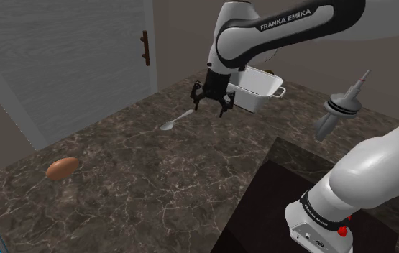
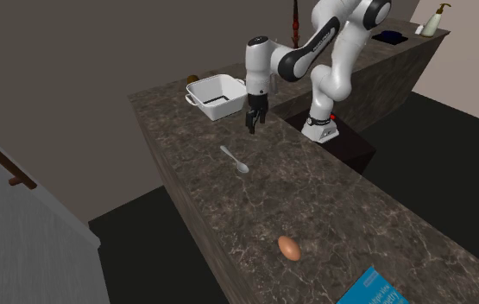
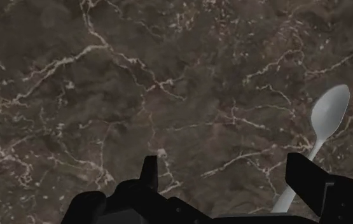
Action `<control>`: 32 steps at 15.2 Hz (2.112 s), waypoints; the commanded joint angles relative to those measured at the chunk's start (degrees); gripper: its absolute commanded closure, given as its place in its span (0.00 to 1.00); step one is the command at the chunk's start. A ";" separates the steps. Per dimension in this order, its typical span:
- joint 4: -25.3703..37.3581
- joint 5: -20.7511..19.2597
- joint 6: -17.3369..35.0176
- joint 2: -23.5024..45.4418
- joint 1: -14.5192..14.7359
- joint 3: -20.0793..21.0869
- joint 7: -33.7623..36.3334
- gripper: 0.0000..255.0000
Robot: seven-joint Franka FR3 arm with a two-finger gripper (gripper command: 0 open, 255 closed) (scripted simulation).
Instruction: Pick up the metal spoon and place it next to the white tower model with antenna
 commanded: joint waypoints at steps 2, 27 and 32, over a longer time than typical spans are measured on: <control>3.27 -0.40 5.21 6.57 -0.84 1.61 7.44 0.00; 12.82 -6.12 19.17 25.92 -0.26 1.92 25.73 1.00; 12.61 -6.10 19.37 25.90 -0.23 1.95 25.77 1.00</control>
